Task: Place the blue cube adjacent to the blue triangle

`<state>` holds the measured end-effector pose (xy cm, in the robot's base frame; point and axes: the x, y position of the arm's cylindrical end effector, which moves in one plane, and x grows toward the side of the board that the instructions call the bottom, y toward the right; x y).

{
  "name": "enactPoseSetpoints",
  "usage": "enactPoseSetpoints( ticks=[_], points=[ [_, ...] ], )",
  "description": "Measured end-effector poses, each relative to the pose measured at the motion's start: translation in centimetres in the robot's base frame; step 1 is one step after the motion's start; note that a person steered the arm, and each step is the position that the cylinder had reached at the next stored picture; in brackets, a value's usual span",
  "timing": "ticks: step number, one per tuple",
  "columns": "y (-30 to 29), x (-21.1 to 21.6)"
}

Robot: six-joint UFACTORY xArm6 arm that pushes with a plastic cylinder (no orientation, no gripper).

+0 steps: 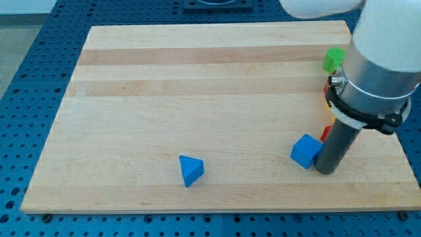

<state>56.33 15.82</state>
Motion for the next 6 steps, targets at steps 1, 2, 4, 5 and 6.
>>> enactPoseSetpoints(
  ticks=[1, 2, 4, 5, 6],
  points=[
    [-3.1, 0.0],
    [-6.5, -0.5],
    [3.0, 0.7],
    [3.5, -1.0],
    [0.6, -4.1]
  ],
)
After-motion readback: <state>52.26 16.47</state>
